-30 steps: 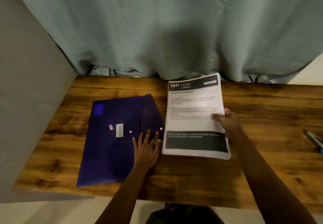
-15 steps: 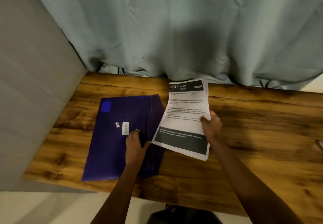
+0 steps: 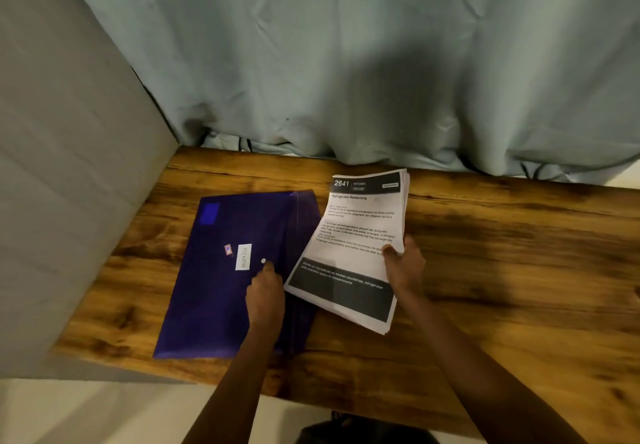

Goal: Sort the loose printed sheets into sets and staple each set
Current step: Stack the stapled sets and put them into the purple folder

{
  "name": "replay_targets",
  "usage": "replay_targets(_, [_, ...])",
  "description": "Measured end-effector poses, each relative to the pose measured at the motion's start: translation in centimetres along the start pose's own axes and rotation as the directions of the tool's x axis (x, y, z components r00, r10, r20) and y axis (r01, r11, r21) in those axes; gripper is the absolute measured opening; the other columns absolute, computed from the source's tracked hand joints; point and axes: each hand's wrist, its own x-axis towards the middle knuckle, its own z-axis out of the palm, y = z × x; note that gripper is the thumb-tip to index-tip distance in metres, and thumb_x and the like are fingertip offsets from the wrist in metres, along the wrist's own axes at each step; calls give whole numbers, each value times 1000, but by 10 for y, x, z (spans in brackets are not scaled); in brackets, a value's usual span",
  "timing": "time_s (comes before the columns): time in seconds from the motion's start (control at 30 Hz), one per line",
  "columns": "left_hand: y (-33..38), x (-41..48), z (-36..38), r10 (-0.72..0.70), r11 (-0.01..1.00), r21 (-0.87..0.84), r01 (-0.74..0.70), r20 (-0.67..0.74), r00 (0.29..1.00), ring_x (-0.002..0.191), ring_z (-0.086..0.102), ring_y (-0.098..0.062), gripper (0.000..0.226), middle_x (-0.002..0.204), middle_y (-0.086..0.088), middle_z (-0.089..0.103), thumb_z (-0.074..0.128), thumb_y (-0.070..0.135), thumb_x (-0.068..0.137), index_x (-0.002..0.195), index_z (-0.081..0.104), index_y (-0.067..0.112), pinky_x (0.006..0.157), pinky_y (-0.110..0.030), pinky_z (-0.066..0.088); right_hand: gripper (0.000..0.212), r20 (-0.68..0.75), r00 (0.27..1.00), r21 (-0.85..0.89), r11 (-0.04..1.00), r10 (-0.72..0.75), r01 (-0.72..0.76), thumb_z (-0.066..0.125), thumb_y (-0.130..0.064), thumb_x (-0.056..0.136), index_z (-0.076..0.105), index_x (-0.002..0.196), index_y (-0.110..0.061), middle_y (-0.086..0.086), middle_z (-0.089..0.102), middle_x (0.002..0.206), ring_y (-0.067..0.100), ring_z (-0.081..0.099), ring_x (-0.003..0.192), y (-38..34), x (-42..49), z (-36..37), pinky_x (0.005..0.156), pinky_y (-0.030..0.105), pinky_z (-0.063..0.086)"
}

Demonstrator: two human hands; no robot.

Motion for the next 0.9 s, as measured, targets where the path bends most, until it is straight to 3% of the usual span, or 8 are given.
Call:
replay_targets(0.17, [4, -2, -4, -13, 998, 68, 10, 38, 999, 89, 64, -26, 33, 100, -13, 66, 40, 8, 98, 130, 44, 4, 82, -41, 53, 27, 25, 998, 48, 997, 57, -58, 60, -14, 91, 54, 116, -6, 14, 60, 123, 30, 60, 110, -6, -4, 7, 82, 36, 51])
replay_targets(0.37, [9, -5, -10, 10, 998, 58, -11, 22, 1000, 84, 65, -25, 34, 97, -11, 66, 40, 12, 99, 132, 44, 5, 80, -40, 54, 26, 162, 987, -63, 998, -7, 17, 59, -17, 92, 53, 115, -7, 12, 61, 122, 26, 62, 108, 2, -18, 19, 71, 24, 50])
replay_targets(0.6, [16, -12, -18, 41, 999, 18, -41, 21, 999, 93, 65, -23, 40, 107, -11, 64, 43, 15, 98, 137, 40, 5, 86, -38, 53, 23, 183, 975, -64, 991, 128, -118, 60, -15, 91, 56, 113, -8, 13, 61, 120, 27, 62, 106, 1, -26, 34, 67, 26, 50])
replay_targets(0.73, [21, -15, -20, 79, 995, 54, -81, 41, 996, 92, 65, -21, 41, 108, -9, 63, 44, 19, 99, 138, 37, 8, 83, -35, 55, 21, 247, 963, -96, 992, 109, -88, 60, -15, 90, 56, 111, -11, 10, 62, 119, 25, 63, 105, -1, -34, 44, 63, 20, 50])
replay_targets(0.83, [29, -21, -20, 107, 985, 128, -117, 86, 991, 103, 63, -20, 49, 121, -10, 59, 42, 23, 100, 145, 26, 10, 87, -31, 51, 21, 283, 954, -103, 992, 98, -71, 61, -16, 90, 55, 109, -12, 10, 63, 118, 23, 64, 102, -2, -38, 56, 54, 12, 46])
replay_targets(0.9, [35, -27, -20, 127, 975, 170, -143, 105, 986, 108, 60, -20, 52, 127, -9, 56, 40, 24, 101, 147, 21, 12, 91, -31, 49, 23, 277, 955, -104, 991, 106, -80, 60, -17, 91, 54, 112, -11, 11, 62, 119, 23, 64, 103, -7, -40, 64, 57, 13, 45])
